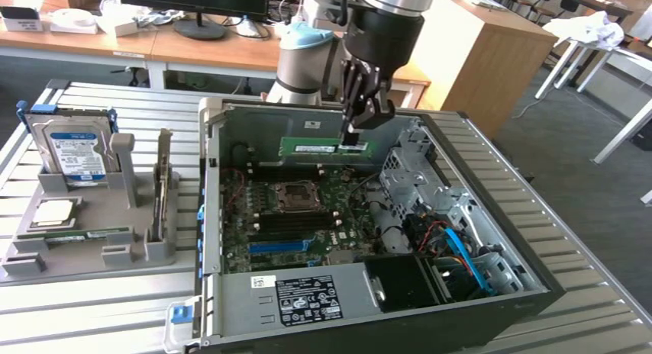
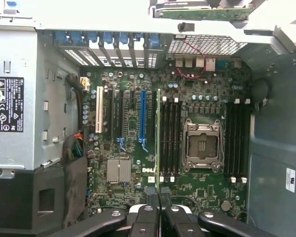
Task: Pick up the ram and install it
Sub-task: 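Pick up the ram and move it above insertion slot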
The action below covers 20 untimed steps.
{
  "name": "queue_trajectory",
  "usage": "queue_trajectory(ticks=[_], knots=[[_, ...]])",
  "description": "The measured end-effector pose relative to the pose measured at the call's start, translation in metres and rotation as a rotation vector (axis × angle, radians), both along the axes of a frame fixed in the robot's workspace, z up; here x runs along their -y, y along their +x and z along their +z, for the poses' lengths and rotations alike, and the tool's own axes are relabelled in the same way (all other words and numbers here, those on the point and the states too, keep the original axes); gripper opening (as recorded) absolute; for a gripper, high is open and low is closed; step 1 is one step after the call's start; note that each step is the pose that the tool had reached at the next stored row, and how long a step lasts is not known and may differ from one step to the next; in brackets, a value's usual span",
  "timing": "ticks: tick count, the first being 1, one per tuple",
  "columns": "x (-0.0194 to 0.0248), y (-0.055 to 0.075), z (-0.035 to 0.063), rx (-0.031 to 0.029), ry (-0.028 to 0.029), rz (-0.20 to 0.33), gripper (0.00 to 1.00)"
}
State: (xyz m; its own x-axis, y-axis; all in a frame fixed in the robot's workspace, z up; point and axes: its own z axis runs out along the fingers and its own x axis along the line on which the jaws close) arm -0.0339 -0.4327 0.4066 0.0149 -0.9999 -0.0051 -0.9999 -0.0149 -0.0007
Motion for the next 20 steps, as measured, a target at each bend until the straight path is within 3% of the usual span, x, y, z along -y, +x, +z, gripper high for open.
queue_trajectory(ticks=[12,20], knots=[[-0.014,0.0,-0.0013,0.0,0.0,0.0,0.12],[-0.0207,0.0,-0.0017,0.0,-0.0001,0.0,0.12]])
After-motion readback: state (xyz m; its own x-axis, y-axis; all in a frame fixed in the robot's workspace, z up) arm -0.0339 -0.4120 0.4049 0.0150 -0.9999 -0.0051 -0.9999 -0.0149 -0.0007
